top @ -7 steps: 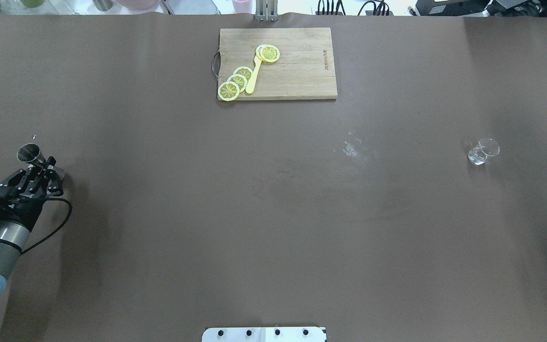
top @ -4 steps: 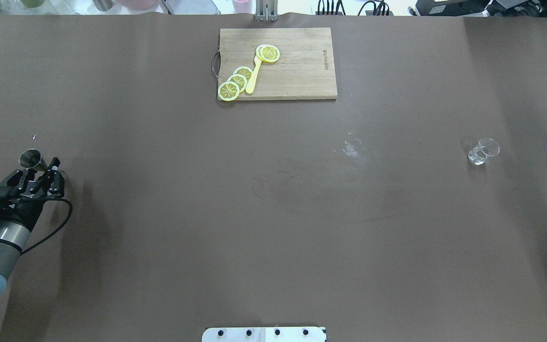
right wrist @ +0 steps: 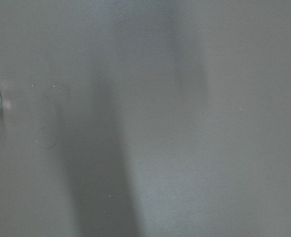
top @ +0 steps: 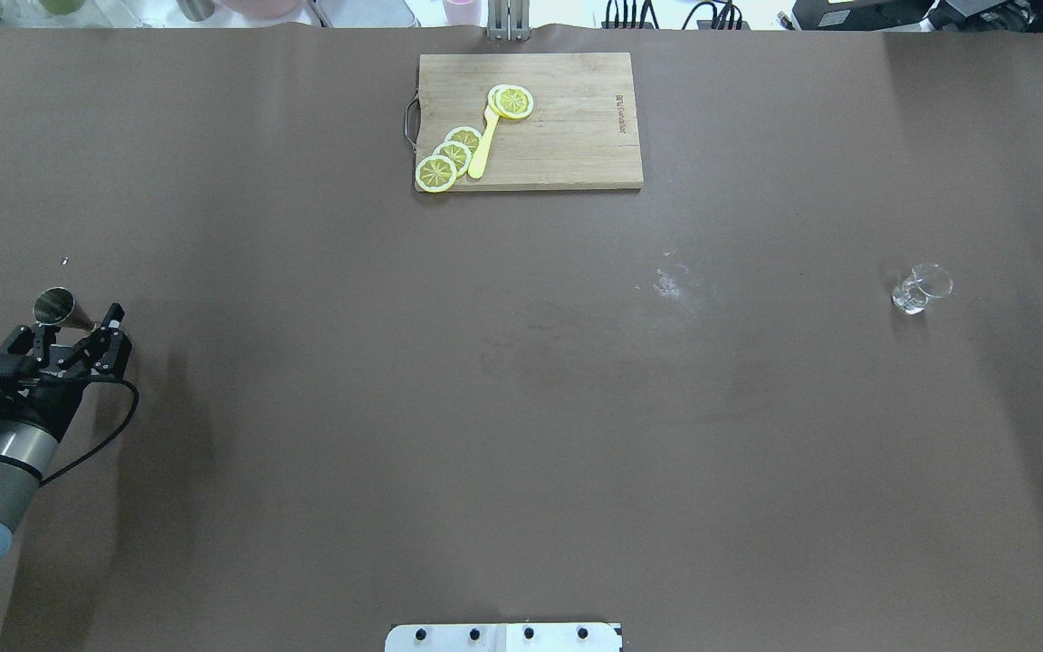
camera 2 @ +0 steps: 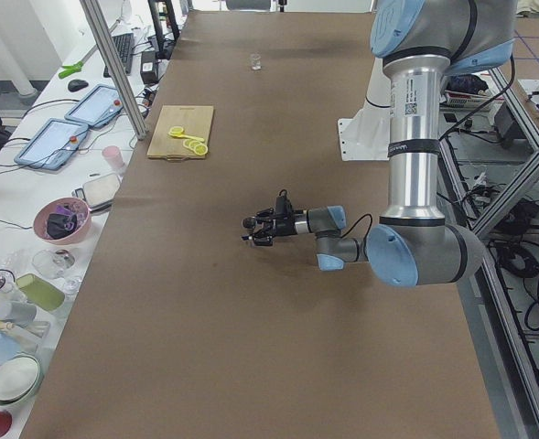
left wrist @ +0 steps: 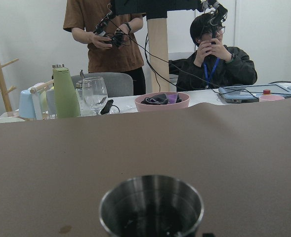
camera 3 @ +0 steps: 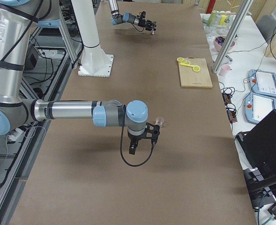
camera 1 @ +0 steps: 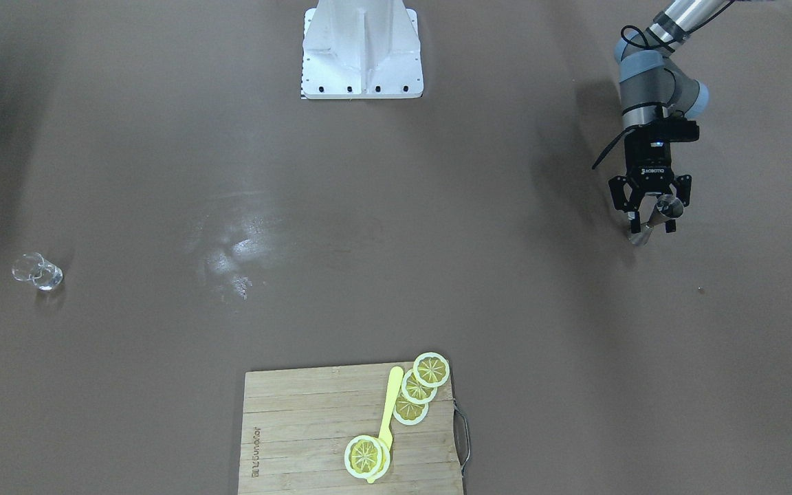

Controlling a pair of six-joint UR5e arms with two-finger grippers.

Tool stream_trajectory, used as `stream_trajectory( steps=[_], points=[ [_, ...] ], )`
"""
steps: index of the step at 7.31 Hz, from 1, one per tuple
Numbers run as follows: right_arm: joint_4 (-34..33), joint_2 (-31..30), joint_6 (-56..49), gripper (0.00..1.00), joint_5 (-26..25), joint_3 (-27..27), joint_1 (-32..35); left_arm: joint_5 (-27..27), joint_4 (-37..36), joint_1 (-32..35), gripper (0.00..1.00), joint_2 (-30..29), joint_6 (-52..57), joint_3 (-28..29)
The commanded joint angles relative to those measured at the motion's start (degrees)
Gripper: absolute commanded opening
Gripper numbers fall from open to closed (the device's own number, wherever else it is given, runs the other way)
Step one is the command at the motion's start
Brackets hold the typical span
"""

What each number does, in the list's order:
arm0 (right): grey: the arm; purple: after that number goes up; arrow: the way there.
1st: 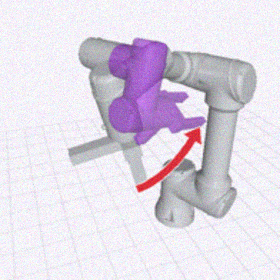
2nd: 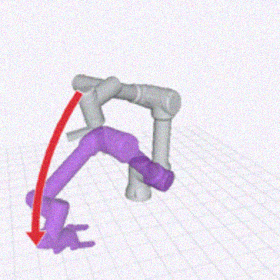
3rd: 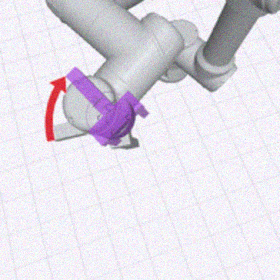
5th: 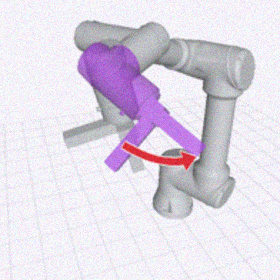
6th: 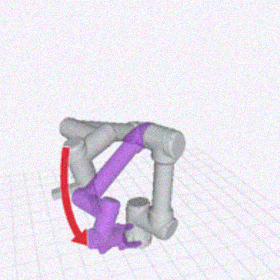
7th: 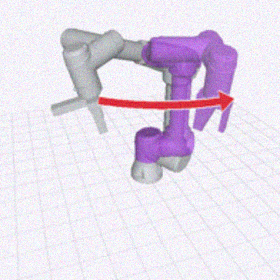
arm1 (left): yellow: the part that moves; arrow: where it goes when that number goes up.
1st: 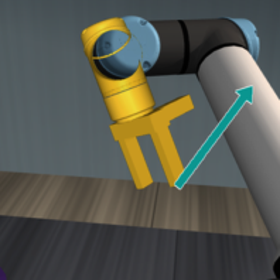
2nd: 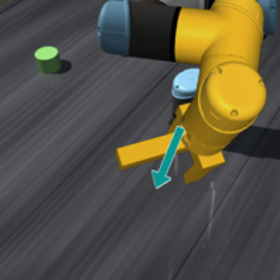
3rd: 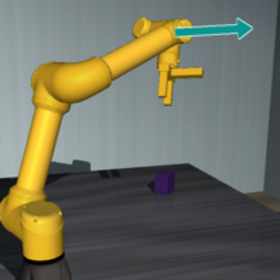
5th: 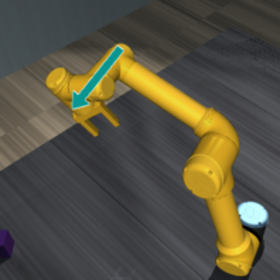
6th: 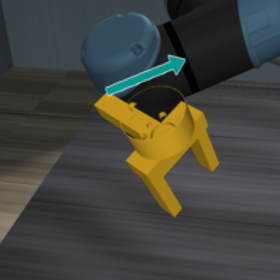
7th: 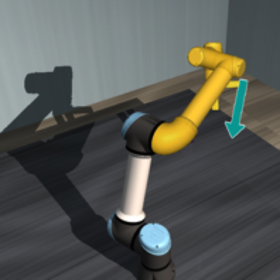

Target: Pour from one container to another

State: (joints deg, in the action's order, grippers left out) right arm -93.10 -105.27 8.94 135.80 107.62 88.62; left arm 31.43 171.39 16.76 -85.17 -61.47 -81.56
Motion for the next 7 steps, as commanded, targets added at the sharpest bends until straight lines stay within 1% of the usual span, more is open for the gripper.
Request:
stream_trajectory(
  steps=[1,2,5,7],
  points=[
    [-6.2,-0.5,-9.6,1.00,-3.8,0.6,3.8,0.5,0.0,-0.1,0.96,0.0,0.1,-0.3],
    [-6.2,-0.6,-12.0,1.00,-3.4,0.2,4.7,0.6,0.0,-0.1,0.97,0.1,0.1,-0.3],
    [-5.9,-0.6,-12.9,1.00,-3.5,0.1,4.7,0.6,0.0,-0.1,0.97,0.2,0.5,-0.9],
    [-5.8,-0.4,-12.8,1.00,-3.5,-0.3,4.7,1.8,-0.4,0.0,0.97,1.0,0.6,-2.5]
  ],
)
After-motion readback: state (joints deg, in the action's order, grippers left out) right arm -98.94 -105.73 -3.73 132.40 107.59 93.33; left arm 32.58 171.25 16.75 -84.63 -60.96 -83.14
